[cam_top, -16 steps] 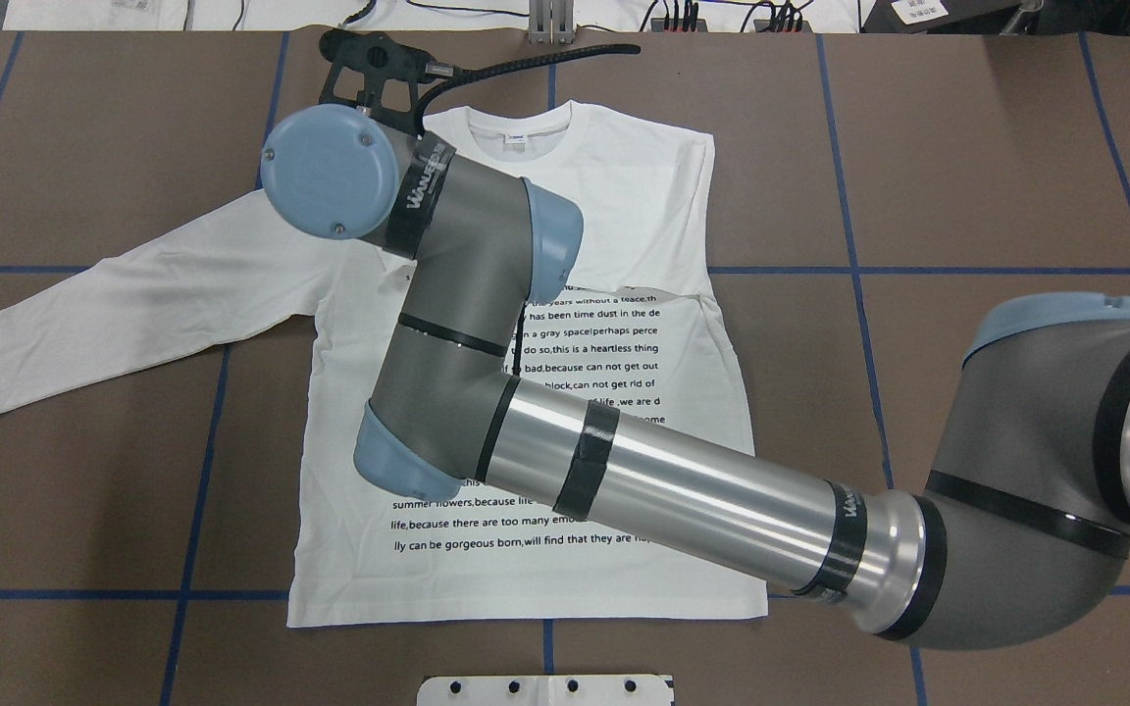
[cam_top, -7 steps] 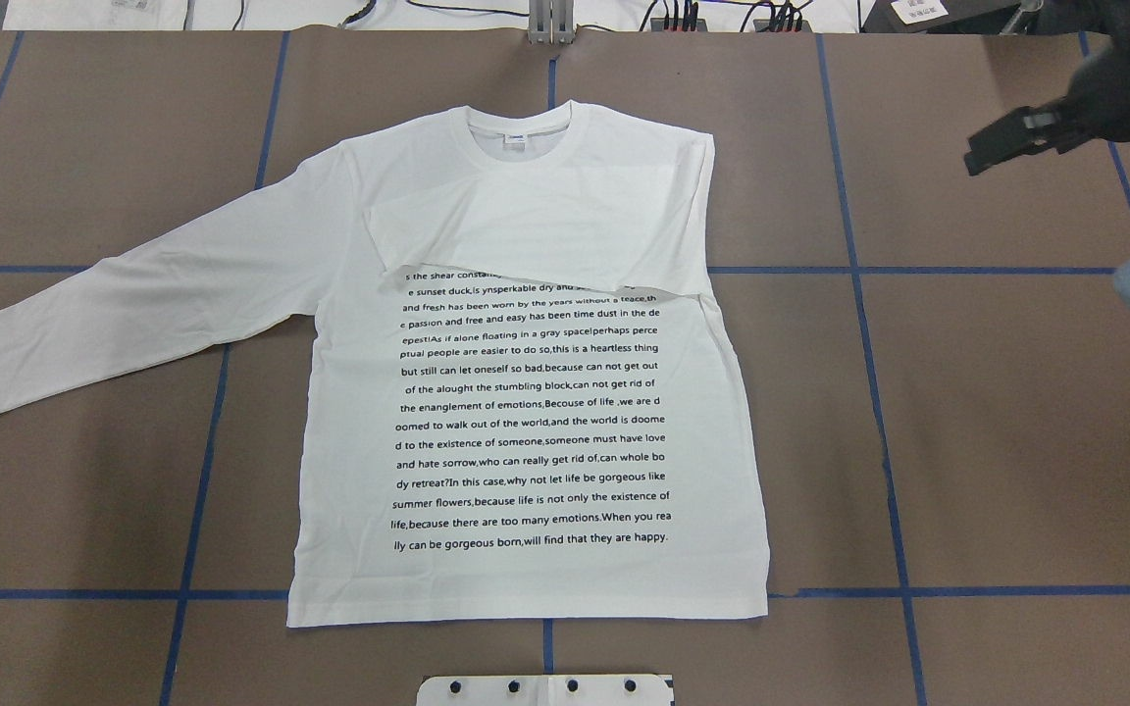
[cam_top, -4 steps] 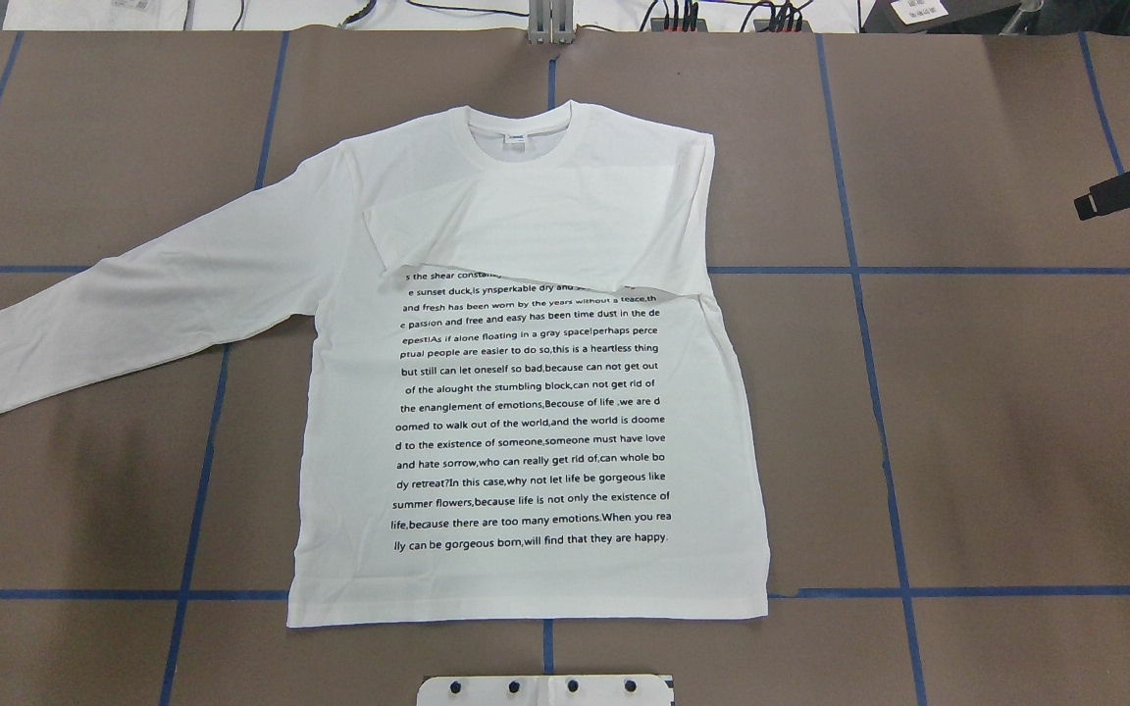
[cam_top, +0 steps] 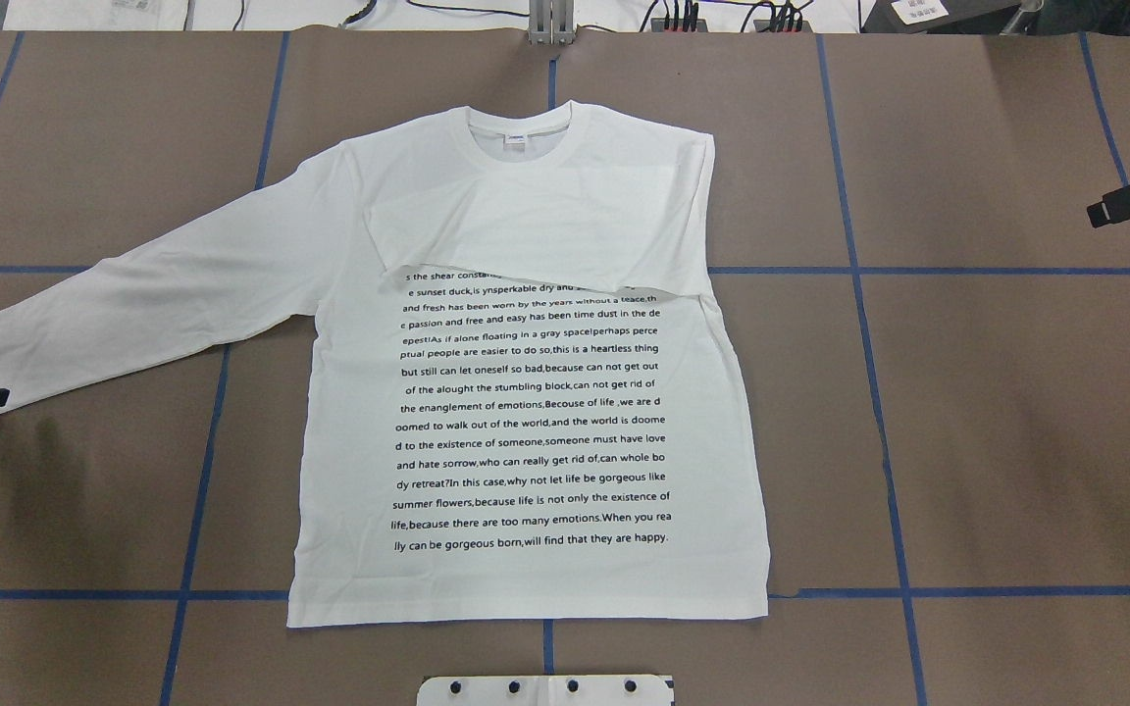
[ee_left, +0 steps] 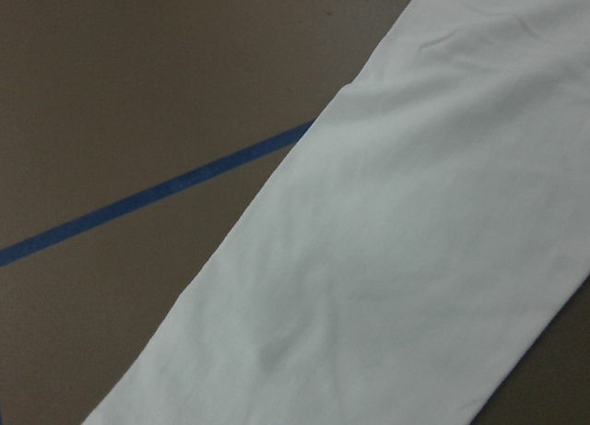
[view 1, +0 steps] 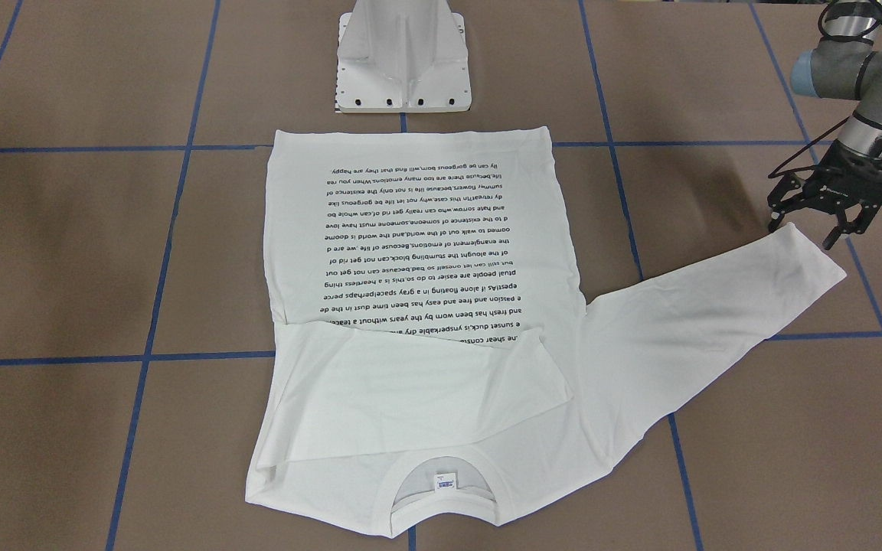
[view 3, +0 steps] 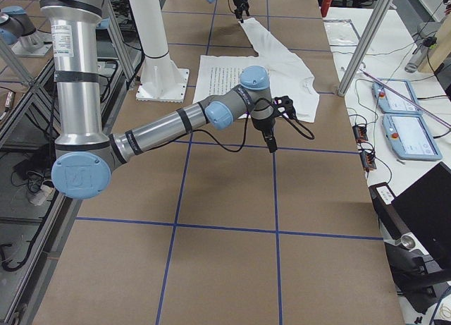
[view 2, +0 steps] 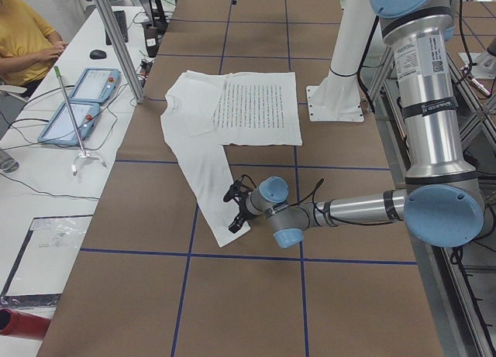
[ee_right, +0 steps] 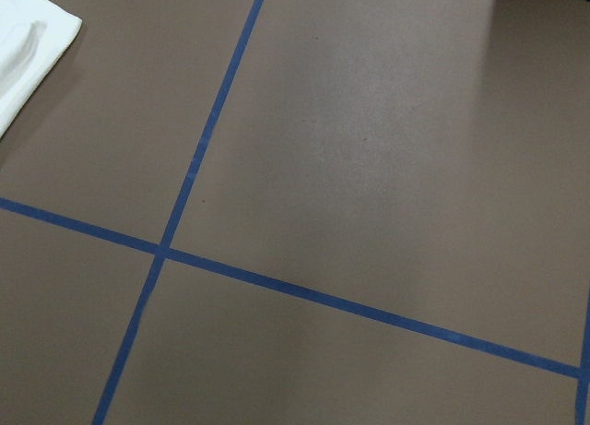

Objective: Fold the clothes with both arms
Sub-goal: 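Grasp the sleeve cuff nearest the left gripper with the left gripper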

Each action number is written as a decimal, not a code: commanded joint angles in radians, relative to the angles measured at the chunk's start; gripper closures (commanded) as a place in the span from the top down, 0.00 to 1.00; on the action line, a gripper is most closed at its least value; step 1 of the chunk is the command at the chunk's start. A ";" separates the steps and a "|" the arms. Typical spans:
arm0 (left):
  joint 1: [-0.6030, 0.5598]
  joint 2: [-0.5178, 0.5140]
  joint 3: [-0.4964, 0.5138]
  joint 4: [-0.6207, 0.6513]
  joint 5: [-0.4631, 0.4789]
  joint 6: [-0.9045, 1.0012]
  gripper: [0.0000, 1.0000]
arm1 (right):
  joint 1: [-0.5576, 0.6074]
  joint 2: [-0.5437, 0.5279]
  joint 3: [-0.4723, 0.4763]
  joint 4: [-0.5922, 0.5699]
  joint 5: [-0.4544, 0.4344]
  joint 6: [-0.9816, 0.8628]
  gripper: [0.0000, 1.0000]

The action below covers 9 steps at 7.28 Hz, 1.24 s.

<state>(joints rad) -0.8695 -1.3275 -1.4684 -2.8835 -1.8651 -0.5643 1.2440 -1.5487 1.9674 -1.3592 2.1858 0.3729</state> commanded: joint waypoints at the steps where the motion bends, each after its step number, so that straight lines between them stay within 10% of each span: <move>1: 0.029 0.054 0.007 -0.074 0.009 0.001 0.94 | 0.000 -0.002 -0.001 0.000 -0.001 0.001 1.00; 3: 0.032 0.059 0.008 -0.082 0.012 -0.003 0.75 | 0.000 -0.005 -0.001 0.002 -0.001 0.001 1.00; 7: 0.032 0.002 0.069 -0.085 0.012 -0.003 0.76 | -0.001 -0.005 -0.002 0.000 -0.001 0.003 1.00; 9: 0.032 0.001 0.068 -0.086 0.012 -0.003 0.39 | -0.001 -0.002 -0.007 0.000 -0.003 0.000 1.00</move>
<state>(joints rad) -0.8374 -1.3249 -1.4013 -2.9681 -1.8524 -0.5676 1.2426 -1.5526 1.9628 -1.3585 2.1834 0.3738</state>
